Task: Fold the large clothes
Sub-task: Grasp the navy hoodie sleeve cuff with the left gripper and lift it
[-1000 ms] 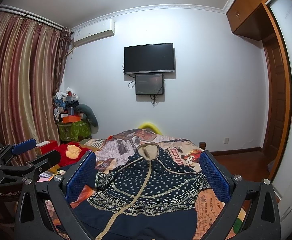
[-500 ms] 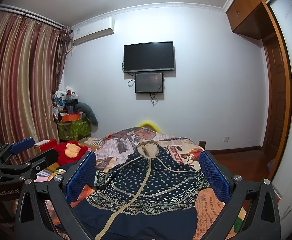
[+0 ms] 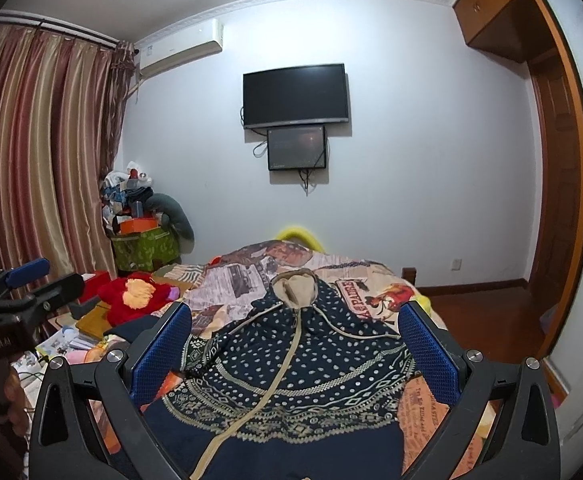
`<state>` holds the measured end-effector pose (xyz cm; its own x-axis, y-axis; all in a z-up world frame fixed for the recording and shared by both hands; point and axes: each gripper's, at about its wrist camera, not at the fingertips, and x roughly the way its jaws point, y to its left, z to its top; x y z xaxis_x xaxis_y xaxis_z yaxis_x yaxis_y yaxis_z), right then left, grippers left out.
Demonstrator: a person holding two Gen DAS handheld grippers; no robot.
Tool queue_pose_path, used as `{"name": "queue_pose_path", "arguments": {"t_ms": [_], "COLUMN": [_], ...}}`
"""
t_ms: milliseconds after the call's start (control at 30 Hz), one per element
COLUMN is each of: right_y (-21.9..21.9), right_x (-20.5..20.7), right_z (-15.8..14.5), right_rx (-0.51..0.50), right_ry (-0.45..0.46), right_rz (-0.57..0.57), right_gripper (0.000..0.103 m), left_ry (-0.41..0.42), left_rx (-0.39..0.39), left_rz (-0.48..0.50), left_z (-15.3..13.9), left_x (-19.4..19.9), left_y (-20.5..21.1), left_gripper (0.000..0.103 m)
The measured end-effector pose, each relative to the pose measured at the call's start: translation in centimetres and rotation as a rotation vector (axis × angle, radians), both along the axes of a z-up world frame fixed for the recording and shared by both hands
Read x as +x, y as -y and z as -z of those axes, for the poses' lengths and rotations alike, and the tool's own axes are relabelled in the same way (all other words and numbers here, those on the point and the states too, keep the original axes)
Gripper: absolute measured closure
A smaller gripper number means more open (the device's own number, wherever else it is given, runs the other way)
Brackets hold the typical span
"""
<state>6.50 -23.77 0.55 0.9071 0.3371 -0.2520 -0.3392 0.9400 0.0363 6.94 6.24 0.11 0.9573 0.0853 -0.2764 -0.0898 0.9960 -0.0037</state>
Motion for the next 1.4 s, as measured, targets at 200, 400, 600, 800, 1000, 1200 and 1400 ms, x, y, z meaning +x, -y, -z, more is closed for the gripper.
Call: {"name": "queue_pose_path", "arguments": {"t_ms": [200,400,600,800,1000,1200,1400], "right_y": [-0.8,-1.7,-2.7,-4.0,-5.8,-6.6,-6.3], "right_x": [6.2,12.0,15.8,19.3,21.7,22.5,22.7], "right_z": [1.0,2.8,5.6,9.2,11.8,12.8,13.2], "right_rx": [0.0,-0.026,-0.087,-0.134,-0.205,-0.241,-0.232], "right_ry": [-0.062,-0.124,-0.175,-0.243,-0.265,-0.272,-0.293], "right_rz": [0.009,0.02,0.012,0.004,0.002,-0.007,-0.008], "right_gripper": [0.0,0.0,0.0,0.0,0.0,0.0,0.0], "left_ry": [-0.146,-0.332,-0.561,-0.682,-0.707,-0.722,-0.697], "left_rx": [0.006,-0.098,-0.274,-0.385,-0.499,-0.517,-0.527], "left_rz": [-0.042,-0.079,-0.163,-0.247,-0.268,-0.325,-0.364], "left_z": [1.8,6.6,15.7,22.2,24.8,24.9,23.6], "left_x": [7.6,14.5,18.3,19.7,21.6,24.0,25.0], "left_y": [-5.4,-12.8,-22.1,-28.4,-31.1,-33.2,-33.9], "left_gripper": [0.0,0.0,0.0,0.0,0.005,0.047,0.094]}}
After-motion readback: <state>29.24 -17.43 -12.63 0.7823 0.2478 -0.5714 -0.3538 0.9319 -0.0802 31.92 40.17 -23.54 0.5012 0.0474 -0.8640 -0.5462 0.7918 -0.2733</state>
